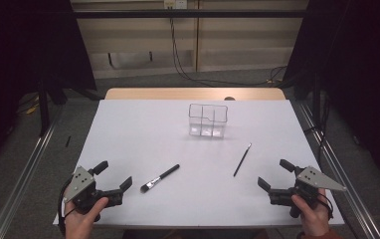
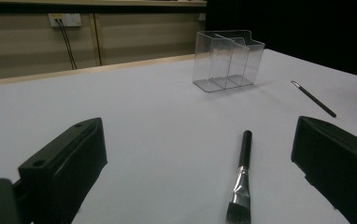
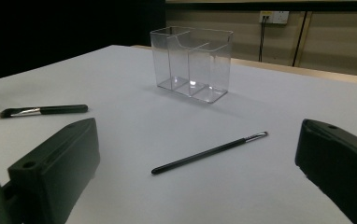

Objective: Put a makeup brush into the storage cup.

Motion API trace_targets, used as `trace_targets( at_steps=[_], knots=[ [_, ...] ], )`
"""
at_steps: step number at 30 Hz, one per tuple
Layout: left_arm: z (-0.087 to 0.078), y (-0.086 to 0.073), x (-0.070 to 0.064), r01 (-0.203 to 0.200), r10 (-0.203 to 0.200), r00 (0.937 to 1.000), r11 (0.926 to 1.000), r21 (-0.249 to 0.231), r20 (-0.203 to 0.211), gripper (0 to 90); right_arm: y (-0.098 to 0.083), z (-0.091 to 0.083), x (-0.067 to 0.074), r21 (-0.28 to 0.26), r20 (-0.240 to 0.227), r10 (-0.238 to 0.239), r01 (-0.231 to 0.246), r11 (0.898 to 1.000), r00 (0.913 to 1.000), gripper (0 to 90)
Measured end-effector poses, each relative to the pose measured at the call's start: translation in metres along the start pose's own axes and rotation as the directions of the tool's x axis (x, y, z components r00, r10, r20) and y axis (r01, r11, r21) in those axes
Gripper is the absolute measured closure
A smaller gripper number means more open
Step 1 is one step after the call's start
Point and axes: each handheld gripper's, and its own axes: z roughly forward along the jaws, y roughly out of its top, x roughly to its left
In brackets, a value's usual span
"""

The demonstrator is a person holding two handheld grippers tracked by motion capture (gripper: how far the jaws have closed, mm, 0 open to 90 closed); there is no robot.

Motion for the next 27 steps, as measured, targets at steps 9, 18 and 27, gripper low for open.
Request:
trace_targets(
  at_steps=[9,18,27],
  knots=[
    [0.011,0.006,-0.005,-0.010,0.010,0.9989,0.9999,0.002,0.045,2.6,0.000,0.001,0.002,0.000,-0.010,-0.003,0.003,1.000,0.9999,0.0],
    [0.026,0.016,-0.002,-0.040,0.038,0.9985,0.9985,0.037,0.040,2.8,0.000,0.001,0.002,-0.004,-0.015,-0.001,0.001,1.000,0.9999,0.0],
    [0.043,0.032,-0.008,-0.071,0.069,0.9959,0.9968,0.037,0.058,2.8,0.000,0.001,0.002,0.001,-0.024,0.001,-0.001,1.000,0.9997,0.0]
  ],
)
